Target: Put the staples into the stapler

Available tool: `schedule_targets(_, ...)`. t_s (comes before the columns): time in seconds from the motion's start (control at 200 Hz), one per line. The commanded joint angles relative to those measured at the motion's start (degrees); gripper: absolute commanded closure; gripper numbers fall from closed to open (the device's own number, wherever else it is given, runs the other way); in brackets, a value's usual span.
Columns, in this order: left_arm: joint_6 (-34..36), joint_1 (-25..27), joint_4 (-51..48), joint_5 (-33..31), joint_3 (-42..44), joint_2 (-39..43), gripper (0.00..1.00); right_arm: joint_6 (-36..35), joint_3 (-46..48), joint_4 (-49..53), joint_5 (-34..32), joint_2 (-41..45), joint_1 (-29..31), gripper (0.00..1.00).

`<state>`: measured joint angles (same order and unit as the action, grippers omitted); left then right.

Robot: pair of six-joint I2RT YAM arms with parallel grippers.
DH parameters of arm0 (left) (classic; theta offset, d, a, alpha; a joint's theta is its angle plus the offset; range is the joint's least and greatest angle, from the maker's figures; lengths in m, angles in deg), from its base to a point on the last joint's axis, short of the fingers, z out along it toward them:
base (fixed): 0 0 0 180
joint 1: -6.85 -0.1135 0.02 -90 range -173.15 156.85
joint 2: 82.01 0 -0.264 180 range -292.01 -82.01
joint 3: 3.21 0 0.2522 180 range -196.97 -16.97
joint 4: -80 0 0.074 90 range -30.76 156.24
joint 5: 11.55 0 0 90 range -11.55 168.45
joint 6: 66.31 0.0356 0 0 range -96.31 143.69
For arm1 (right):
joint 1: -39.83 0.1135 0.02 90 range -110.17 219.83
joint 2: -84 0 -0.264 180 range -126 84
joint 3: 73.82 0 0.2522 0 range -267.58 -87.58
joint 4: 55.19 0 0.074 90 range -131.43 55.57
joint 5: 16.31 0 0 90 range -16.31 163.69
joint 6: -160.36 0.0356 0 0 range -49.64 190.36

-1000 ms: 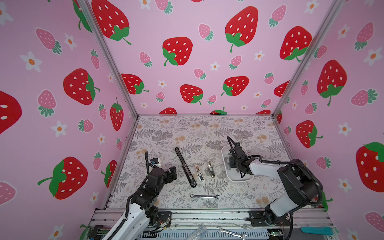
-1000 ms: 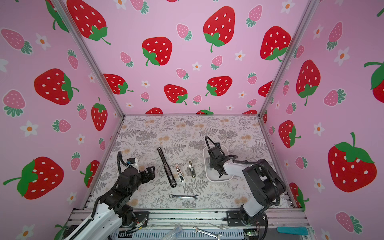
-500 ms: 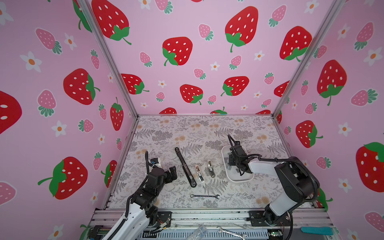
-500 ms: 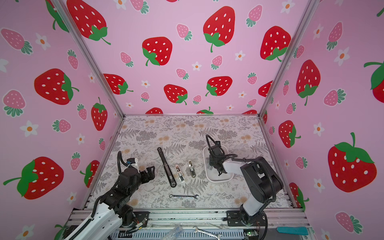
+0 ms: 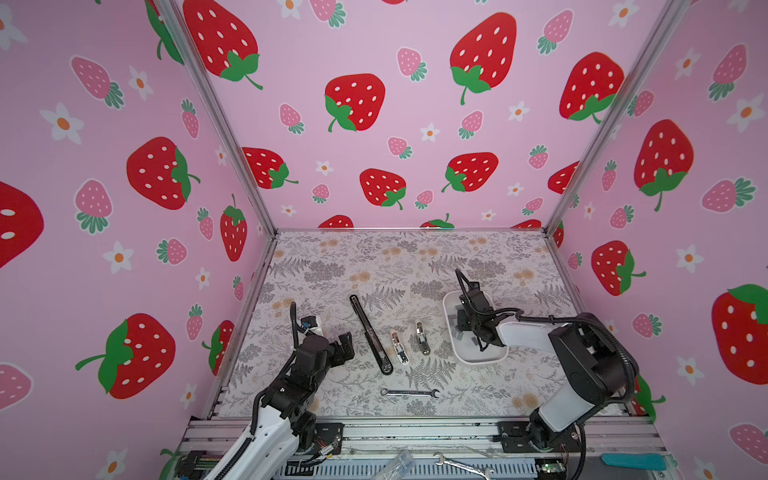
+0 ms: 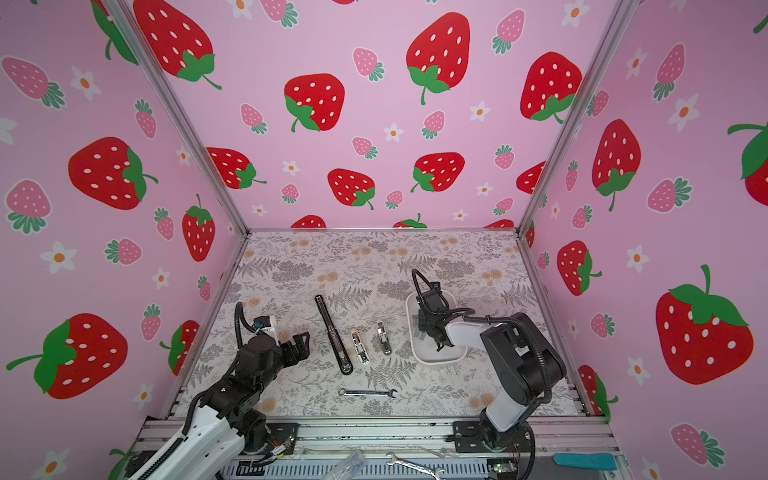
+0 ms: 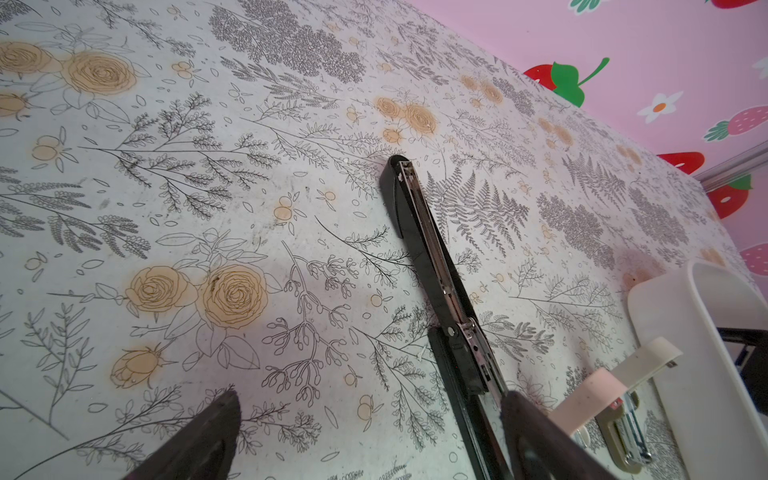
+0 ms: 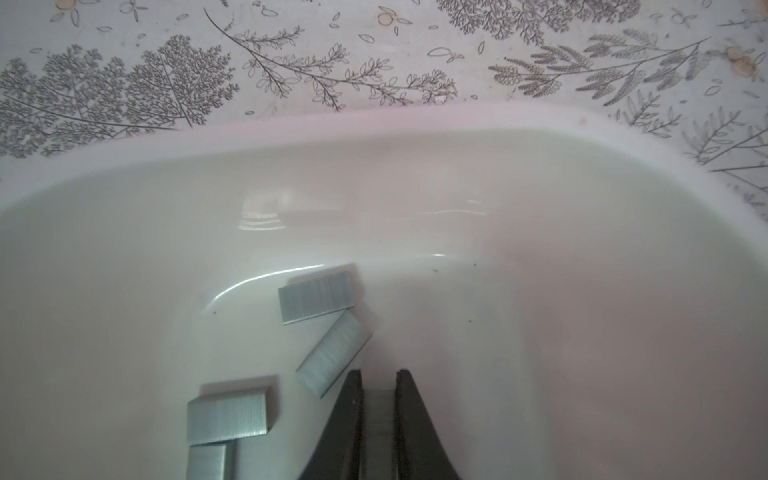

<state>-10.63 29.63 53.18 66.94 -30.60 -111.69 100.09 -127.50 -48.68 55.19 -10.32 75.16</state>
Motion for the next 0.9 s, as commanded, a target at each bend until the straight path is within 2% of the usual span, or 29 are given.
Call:
schedule_targets(0.0,-0.39,0.15,0.03,-0.40,-1.18,0.27,0.01,-0.29,0.93,3.14,0.99,0.88,-0.37,0.85)
schedule_targets(0.26,-2.08,0.09,-1.02,5.04,-1.09,0.48,0.01,-0.47,4.18,3.25,1.19,11.35,-0.37,0.86)
schedule_targets(0.515,-5.56,0.23,-8.76,7.96,-2.41,4.14,0.01,-0.04,8.64,2.88,1.84,24.44,1.72,0.88)
schedule_targets(0.595,-6.27,0.23,-10.11,11.61,-1.93,5.96,0.01,0.03,9.36,3.02,1.75,28.17,3.26,0.89)
schedule_targets(0.715,-6.01,0.23,-11.88,11.48,-0.82,9.14,0.01,-0.11,10.29,2.69,1.27,33.39,6.44,0.89)
schedule_targets(0.895,-4.43,0.31,-9.21,12.56,1.13,12.72,0.01,-1.27,11.49,1.72,-1.18,39.14,13.43,0.89)
